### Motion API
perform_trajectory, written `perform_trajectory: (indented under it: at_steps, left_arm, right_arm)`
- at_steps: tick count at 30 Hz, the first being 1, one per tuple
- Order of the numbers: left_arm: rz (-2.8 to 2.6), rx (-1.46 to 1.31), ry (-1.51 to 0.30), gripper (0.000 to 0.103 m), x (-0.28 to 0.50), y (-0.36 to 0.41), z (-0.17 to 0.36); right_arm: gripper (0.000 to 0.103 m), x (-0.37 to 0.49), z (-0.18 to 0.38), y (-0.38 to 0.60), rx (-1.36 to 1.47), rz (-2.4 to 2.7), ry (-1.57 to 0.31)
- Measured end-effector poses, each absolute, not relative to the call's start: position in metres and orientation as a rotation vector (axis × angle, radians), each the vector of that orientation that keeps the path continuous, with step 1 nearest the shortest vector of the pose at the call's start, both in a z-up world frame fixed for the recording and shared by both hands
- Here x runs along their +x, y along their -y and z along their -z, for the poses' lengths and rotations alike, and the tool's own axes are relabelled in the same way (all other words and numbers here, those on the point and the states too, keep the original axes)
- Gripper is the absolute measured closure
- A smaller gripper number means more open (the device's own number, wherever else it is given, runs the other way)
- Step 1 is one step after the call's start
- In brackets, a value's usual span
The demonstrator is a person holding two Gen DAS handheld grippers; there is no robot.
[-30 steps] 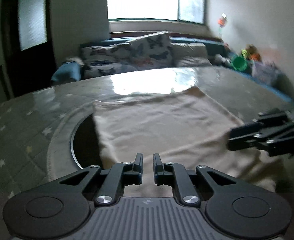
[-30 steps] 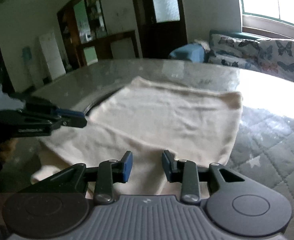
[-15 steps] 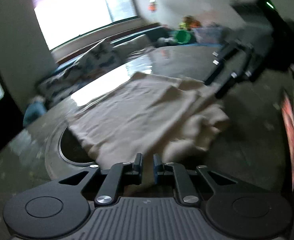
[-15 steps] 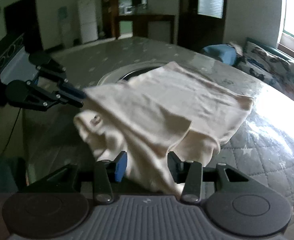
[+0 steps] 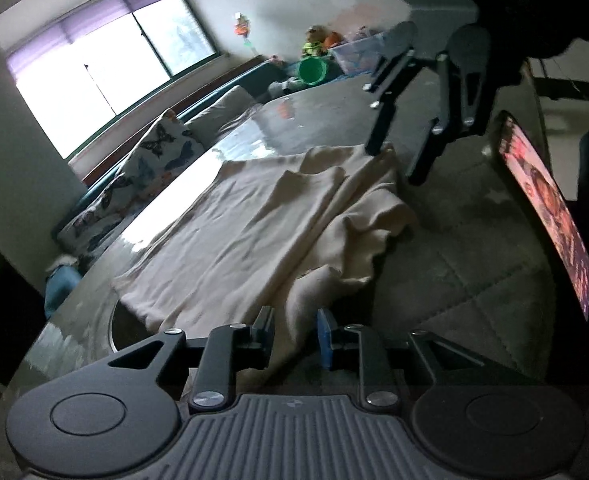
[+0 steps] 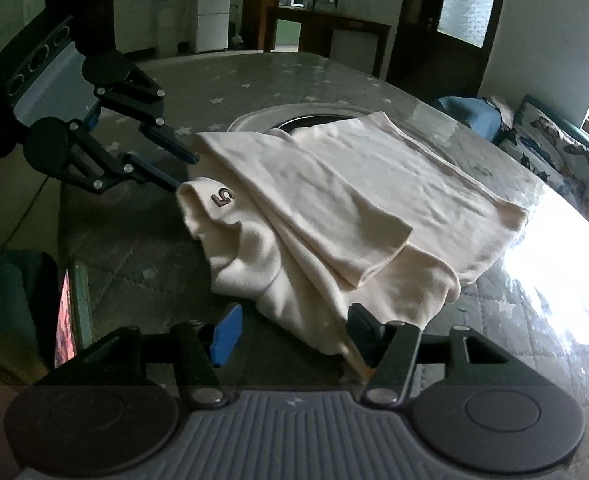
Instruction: Fold clothes
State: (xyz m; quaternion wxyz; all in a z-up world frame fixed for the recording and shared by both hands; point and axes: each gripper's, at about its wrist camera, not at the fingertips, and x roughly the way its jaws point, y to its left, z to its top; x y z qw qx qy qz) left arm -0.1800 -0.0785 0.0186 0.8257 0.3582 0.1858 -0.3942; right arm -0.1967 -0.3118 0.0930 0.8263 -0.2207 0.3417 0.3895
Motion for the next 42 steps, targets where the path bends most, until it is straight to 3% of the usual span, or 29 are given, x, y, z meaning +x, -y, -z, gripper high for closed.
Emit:
perform_trajectory:
  at_steps: [5, 9, 14, 19, 24, 26, 30, 32, 34, 36, 40, 42]
  left_arm:
    - [0.871, 0.781, -0.372, 0.078, -0.177, 0.09, -0.01]
    - [0.87, 0.745, -0.345, 0.094, -0.174, 0.093, -0.01]
    - [0.817, 0.597, -0.337, 0.095, -0.155, 0.092, -0.03]
    - [0.784, 0.458, -0.361, 0.095, -0.122, 0.092, -0.05]
    - [0.778, 0.388, -0.404, 0.095, -0.101, 0.087, -0.056]
    - [0.776, 0.375, -0.414, 0.095, -0.102, 0.083, -0.058]
    - [0.796, 0.374, -0.411, 0.095, -0.111, 0.078, -0.058]
    - [0.803, 0.386, -0.406, 0.095, -0.117, 0.078, -0.057]
    - [0.806, 0.414, -0.392, 0.092, -0.125, 0.078, -0.055]
    - [0.807, 0.448, -0.378, 0.091, -0.134, 0.076, -0.051]
    - [0.797, 0.507, -0.367, 0.076, -0.154, 0.072, -0.041]
    - [0.774, 0.55, -0.361, 0.074, -0.162, 0.07, -0.034]
  right_arm:
    - [0.042, -0.2, -0.096, 0.31, -0.5, -0.837, -0.707]
    - [0.035, -0.198, -0.095, 0.31, -0.519, -0.831, -0.692]
    - [0.034, -0.195, -0.093, 0.307, -0.534, -0.851, -0.68]
    - [0.024, -0.194, -0.093, 0.302, -0.559, -0.869, -0.625]
    - [0.024, -0.187, -0.088, 0.294, -0.572, -0.874, -0.572]
    - [0.027, -0.182, -0.086, 0.29, -0.567, -0.88, -0.562]
    - [0.047, -0.167, -0.081, 0.283, -0.539, -0.876, -0.578]
    - [0.061, -0.16, -0.077, 0.281, -0.522, -0.856, -0.611]
    - [0.083, -0.155, -0.076, 0.283, -0.485, -0.856, -0.642]
    - [0.087, -0.152, -0.079, 0.287, -0.439, -0.861, -0.659]
    - [0.089, -0.15, -0.084, 0.291, -0.383, -0.858, -0.668]
    - [0.089, -0.149, -0.086, 0.292, -0.365, -0.852, -0.67]
